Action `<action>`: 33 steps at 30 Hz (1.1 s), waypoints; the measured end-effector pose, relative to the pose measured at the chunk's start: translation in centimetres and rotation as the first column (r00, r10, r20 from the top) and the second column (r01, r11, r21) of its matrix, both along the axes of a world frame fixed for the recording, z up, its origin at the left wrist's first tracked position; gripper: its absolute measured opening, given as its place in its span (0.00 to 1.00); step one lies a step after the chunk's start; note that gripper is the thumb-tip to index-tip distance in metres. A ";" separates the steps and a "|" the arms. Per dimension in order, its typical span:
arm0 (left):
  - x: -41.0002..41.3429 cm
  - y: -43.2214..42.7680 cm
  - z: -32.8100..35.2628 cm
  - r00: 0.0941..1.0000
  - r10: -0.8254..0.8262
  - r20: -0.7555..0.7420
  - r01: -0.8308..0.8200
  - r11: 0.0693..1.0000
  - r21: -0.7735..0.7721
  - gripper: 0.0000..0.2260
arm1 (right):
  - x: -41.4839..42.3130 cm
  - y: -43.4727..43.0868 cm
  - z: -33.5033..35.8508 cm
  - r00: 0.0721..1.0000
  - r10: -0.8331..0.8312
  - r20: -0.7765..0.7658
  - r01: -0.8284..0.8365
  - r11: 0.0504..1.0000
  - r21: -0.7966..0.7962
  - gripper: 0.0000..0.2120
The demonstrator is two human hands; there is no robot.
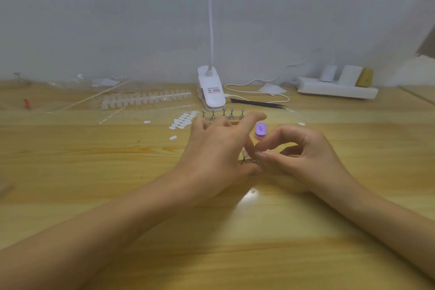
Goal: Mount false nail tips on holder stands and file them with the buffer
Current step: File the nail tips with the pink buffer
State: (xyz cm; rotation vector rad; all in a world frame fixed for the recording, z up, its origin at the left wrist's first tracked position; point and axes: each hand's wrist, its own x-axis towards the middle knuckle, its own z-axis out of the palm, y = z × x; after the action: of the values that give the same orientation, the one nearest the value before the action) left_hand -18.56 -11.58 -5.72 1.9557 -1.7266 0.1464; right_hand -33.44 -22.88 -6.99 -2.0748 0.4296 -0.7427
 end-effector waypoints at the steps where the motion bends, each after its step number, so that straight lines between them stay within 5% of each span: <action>1: 0.0 0.0 0.1 1.000 0.000 -0.012 0.000 1.000 -0.003 0.31 | 0.1 0.0 0.0 1.000 0.003 0.004 -0.003 1.000 0.014 0.05; 33: -0.4 -0.2 0.1 0.995 0.062 -0.082 -0.064 0.998 -0.024 0.28 | 0.1 0.7 1.1 0.997 -0.033 -0.064 0.035 0.999 0.019 0.07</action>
State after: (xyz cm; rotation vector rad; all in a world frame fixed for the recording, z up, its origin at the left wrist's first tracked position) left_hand -18.92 -11.73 -5.58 1.9703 -1.6050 0.1103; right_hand -33.38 -22.17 -5.88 -2.0812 0.5070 -0.6907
